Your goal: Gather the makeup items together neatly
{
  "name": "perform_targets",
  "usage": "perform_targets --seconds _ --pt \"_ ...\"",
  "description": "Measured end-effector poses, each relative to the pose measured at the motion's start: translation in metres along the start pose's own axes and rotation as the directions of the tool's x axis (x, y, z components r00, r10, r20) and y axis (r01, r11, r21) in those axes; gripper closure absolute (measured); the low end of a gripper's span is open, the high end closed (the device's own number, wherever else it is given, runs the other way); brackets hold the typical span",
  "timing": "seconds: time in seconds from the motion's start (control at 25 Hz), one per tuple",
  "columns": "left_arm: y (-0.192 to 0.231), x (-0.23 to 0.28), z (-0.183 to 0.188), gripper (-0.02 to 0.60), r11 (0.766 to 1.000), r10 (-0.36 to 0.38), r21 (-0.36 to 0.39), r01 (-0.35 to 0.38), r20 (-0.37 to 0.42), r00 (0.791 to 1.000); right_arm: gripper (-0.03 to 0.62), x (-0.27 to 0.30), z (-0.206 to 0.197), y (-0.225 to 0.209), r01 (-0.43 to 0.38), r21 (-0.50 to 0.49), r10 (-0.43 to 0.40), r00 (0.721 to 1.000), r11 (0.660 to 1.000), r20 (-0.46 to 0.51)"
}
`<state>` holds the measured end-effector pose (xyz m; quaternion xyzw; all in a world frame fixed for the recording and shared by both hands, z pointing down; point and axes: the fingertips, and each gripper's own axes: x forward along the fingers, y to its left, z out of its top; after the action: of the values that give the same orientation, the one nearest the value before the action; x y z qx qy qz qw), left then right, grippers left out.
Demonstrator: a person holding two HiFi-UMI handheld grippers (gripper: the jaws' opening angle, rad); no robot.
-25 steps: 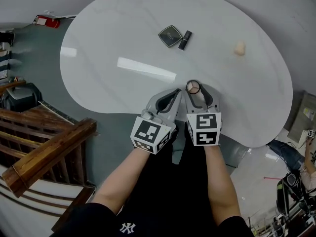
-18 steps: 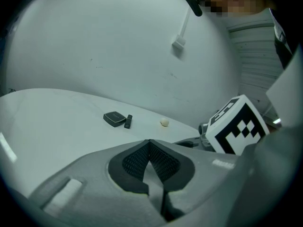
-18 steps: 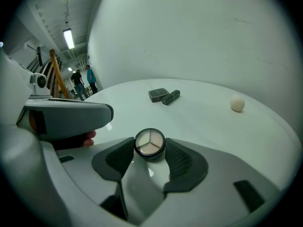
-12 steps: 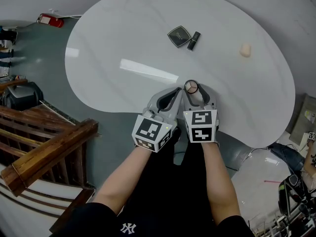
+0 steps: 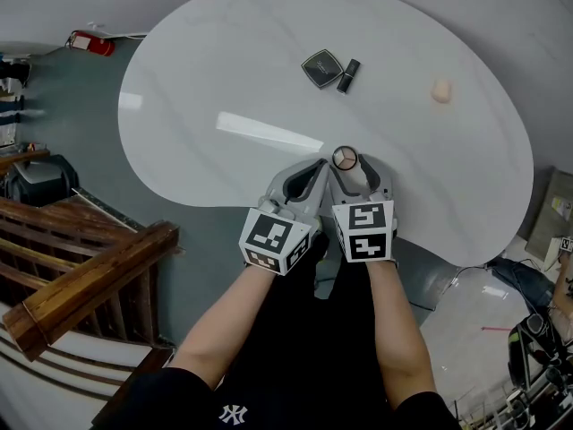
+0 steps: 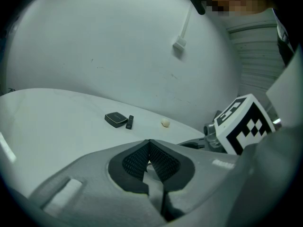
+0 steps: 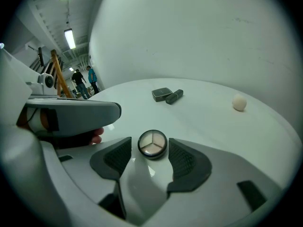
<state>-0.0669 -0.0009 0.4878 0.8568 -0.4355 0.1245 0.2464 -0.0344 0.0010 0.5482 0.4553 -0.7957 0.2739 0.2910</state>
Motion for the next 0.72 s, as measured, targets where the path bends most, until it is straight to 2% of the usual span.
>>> perform_targets --seconds 0.24,0.36,0.72 --pt "-0.017 -0.001 0.010 0.574 1.000 -0.024 -0.005 0.024 0.005 1.000 0.350 -0.027 0.009 -0.009 0.029 0.020 -0.030 0.999 0.999 0.036" --pt "-0.036 0.005 0.022 0.574 0.998 -0.057 0.010 0.057 0.010 0.998 0.375 -0.042 0.018 -0.022 0.051 0.049 -0.054 0.997 0.997 0.062" --pt "-0.087 0.044 0.060 0.574 0.993 -0.116 0.027 0.115 0.025 0.993 0.424 -0.087 0.044 -0.091 0.128 0.133 -0.144 0.982 0.983 0.124"
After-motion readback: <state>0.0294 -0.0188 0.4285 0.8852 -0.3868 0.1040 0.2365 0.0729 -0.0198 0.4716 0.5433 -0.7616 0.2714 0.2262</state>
